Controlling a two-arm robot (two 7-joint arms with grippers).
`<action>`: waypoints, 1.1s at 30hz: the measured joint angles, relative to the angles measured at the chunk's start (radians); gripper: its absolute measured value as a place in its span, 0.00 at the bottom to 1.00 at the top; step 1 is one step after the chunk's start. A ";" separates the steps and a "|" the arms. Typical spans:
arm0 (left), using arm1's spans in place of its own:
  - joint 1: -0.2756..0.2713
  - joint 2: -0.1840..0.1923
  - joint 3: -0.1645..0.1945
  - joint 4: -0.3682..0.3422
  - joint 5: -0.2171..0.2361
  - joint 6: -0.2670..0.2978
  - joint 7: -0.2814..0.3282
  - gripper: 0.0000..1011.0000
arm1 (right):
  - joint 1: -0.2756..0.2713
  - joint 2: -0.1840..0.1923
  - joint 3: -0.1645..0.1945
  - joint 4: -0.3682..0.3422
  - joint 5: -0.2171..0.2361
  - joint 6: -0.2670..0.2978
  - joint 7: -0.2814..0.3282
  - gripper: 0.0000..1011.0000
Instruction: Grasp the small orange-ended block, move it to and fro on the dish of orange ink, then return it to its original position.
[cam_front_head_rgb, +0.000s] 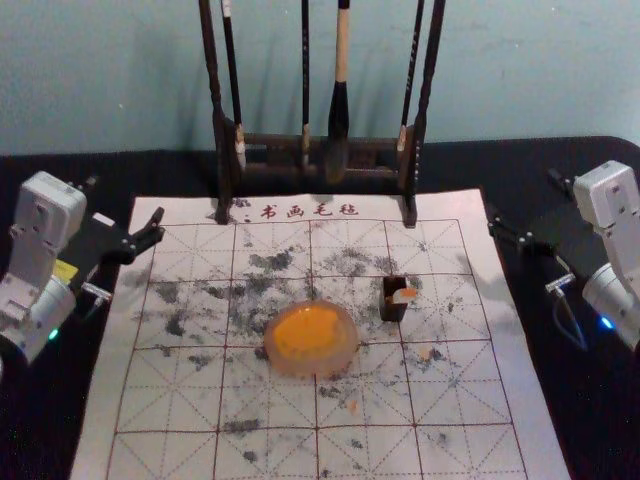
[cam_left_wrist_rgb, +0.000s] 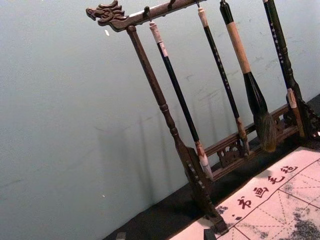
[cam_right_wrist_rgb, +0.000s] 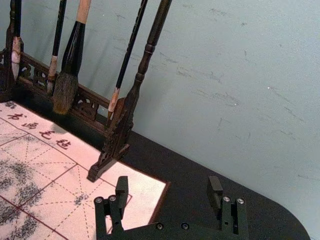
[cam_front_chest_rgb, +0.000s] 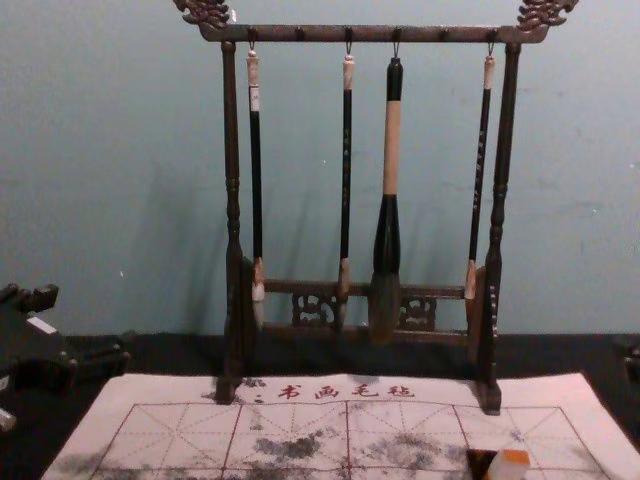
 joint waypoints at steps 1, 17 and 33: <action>0.000 0.000 0.000 0.000 0.000 0.000 0.000 0.99 | 0.000 0.000 0.000 0.000 0.000 0.000 0.000 0.99; 0.000 0.000 0.000 0.000 0.000 0.000 0.000 0.99 | 0.000 0.000 0.000 0.000 0.000 0.000 0.000 0.99; 0.000 0.000 0.000 0.000 0.000 0.000 0.000 0.99 | 0.000 0.000 0.000 0.000 0.000 0.000 0.000 0.99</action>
